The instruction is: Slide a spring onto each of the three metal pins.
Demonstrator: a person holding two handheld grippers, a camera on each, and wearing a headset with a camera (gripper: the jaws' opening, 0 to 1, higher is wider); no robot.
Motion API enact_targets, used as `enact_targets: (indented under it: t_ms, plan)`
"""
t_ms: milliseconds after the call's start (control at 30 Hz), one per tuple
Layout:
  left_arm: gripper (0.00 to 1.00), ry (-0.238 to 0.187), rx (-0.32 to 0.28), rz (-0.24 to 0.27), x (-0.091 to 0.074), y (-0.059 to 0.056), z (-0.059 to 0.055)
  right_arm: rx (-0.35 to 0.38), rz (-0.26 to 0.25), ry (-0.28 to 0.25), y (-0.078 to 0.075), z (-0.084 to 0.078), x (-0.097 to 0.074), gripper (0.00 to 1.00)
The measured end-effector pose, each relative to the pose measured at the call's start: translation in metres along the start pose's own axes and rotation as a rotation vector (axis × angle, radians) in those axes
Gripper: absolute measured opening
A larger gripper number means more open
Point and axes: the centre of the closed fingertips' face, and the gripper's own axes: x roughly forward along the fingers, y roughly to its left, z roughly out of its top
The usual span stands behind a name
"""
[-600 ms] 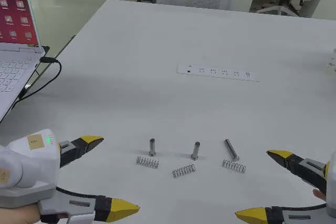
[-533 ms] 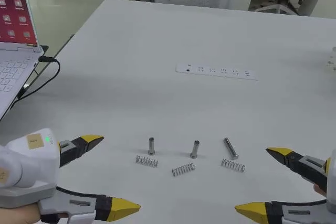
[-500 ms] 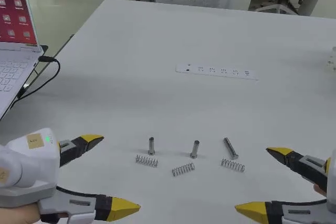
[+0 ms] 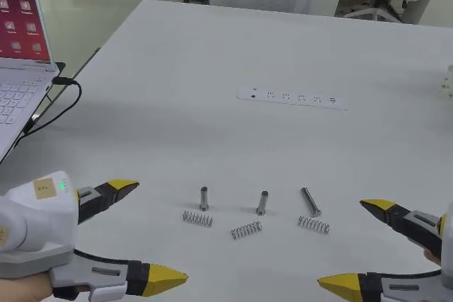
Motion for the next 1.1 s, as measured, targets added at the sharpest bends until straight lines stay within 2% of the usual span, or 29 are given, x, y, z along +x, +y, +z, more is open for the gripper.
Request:
enact_targets:
  t_ms: [900,1033,1100]
  plan:
    - [0.98,0.009,-0.005,-0.006,0.001,-0.001,-0.004,-0.009,0.019,0.016,0.004,-0.001,0.003,0.92]
    - [0.98,0.010,-0.014,-0.010,0.002,-0.002,-0.011,0.005,0.019,0.020,0.004,-0.008,0.005,0.92]
    - [0.98,0.000,-0.036,-0.026,0.002,-0.004,-0.015,0.018,0.019,0.039,0.003,-0.017,0.006,0.91]
